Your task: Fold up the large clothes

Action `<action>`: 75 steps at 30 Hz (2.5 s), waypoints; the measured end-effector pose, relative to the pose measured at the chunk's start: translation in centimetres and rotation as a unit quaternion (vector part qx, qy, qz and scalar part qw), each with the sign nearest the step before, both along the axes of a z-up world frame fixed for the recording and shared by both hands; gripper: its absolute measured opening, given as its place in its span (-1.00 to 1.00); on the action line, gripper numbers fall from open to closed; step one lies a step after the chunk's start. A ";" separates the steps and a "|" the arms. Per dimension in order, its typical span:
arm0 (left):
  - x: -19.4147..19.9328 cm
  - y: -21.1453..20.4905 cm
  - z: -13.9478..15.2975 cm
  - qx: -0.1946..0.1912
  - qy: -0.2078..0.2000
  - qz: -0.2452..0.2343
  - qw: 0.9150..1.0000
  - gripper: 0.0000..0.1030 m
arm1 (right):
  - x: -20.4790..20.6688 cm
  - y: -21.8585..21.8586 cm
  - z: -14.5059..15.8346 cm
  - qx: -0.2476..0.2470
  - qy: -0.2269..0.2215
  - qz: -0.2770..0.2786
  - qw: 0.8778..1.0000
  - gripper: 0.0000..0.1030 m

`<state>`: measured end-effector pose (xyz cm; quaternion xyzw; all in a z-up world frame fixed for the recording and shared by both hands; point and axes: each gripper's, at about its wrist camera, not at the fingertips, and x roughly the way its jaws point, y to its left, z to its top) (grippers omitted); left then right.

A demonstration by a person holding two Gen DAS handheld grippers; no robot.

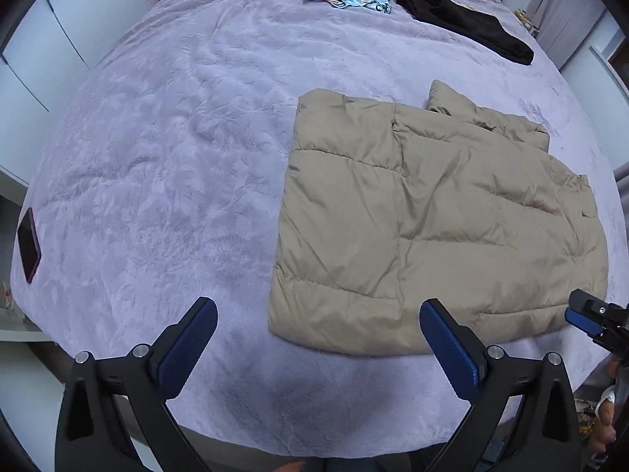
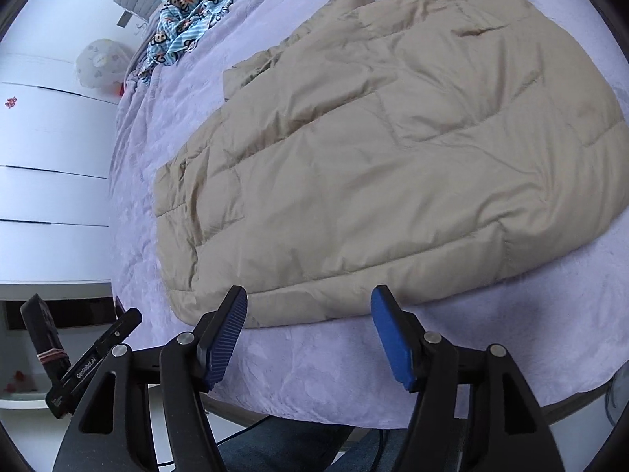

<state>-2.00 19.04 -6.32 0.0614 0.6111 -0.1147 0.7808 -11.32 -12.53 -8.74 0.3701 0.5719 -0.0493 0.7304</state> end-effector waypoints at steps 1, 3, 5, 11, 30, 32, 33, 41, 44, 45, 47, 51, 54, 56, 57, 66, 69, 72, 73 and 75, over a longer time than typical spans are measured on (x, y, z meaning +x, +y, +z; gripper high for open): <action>0.6 0.1 -0.2 0.005 -0.003 -0.005 1.000 1.00 | 0.6 0.6 0.1 -0.006 -0.002 0.000 1.000 0.49; 1.8 0.4 -0.7 0.000 0.001 -0.017 1.000 1.00 | 1.6 1.5 0.5 -0.013 -0.010 -0.005 1.000 0.65; 2.6 0.5 -1.3 -0.007 0.014 -0.024 1.000 1.00 | 2.4 2.4 0.6 -0.023 -0.010 -0.005 1.000 0.65; 3.7 0.2 -2.8 -0.015 0.034 -0.042 0.998 1.00 | 3.4 4.1 0.5 -0.045 -0.011 -0.010 0.999 0.65; 6.8 0.1 -5.8 -0.070 0.076 -0.011 0.995 1.00 | 5.3 0.9 -1.2 -0.031 0.059 0.017 0.998 0.65; 7.3 0.1 -6.3 -0.071 0.083 -0.014 0.994 1.00 | 5.3 0.3 -1.5 -0.031 0.067 0.002 0.997 0.65; 7.6 0.1 -6.6 -0.074 0.086 -0.019 0.993 1.00 | 5.3 0.2 -1.6 -0.030 0.068 -0.003 0.997 0.64; 11.1 0.4 -9.8 -0.123 0.114 -0.071 0.983 1.00 | 5.4 0.4 -2.7 -0.017 0.081 -0.008 0.997 0.44; 12.3 0.8 -12.1 -0.152 0.158 -0.075 0.973 1.00 | 5.7 0.7 -2.9 -0.021 0.086 -0.005 0.996 0.44; 12.5 0.7 -12.7 -0.174 0.173 -0.078 0.966 1.00 | 5.8 0.7 -2.9 -0.021 0.088 -0.006 0.996 0.44; 12.7 0.0 -13.6 -0.214 0.200 -0.093 0.952 1.00 | 5.9 0.7 -3.1 -0.021 0.092 -0.006 0.996 0.44; 12.5 -3.1 -14.7 -0.263 0.233 -0.140 0.926 1.00 | 6.1 0.7 -3.4 -0.024 0.096 0.000 0.995 0.44; 12.3 -6.0 -15.7 -0.258 0.249 -0.171 0.918 1.00 | 6.2 0.6 -3.5 -0.024 0.099 0.003 0.995 0.44; 12.0 -6.8 -16.3 -0.245 0.252 -0.180 0.919 1.00 | 6.3 0.5 -3.2 -0.023 0.096 0.008 0.995 0.44; 12.1 -7.0 -16.4 -0.243 0.254 -0.180 0.919 0.90 | 6.4 0.4 -3.0 -0.024 0.093 0.011 0.995 0.44; 11.0 -6.1 -10.4 -0.281 0.228 -0.182 0.914 -0.44 | 6.3 -3.3 -1.1 -0.078 0.059 0.006 0.995 0.02; 10.0 -6.7 -7.1 -0.293 0.216 -0.180 0.914 -0.44 | 6.8 -4.6 -1.8 -0.091 0.041 0.011 0.995 -0.43; 9.2 -8.3 -3.6 -0.297 0.202 -0.180 0.916 -0.44 | 7.8 -5.5 -3.5 -0.079 0.024 0.016 0.996 -0.60; 8.8 -9.2 -2.5 -0.297 0.198 -0.183 0.916 -0.44 | 8.1 -5.7 -4.1 -0.075 0.018 0.018 0.997 -0.60; 7.8 -11.3 -0.5 -0.295 0.193 -0.189 0.917 -0.44 | 8.8 -5.9 -5.3 -0.063 0.008 0.021 0.998 -0.62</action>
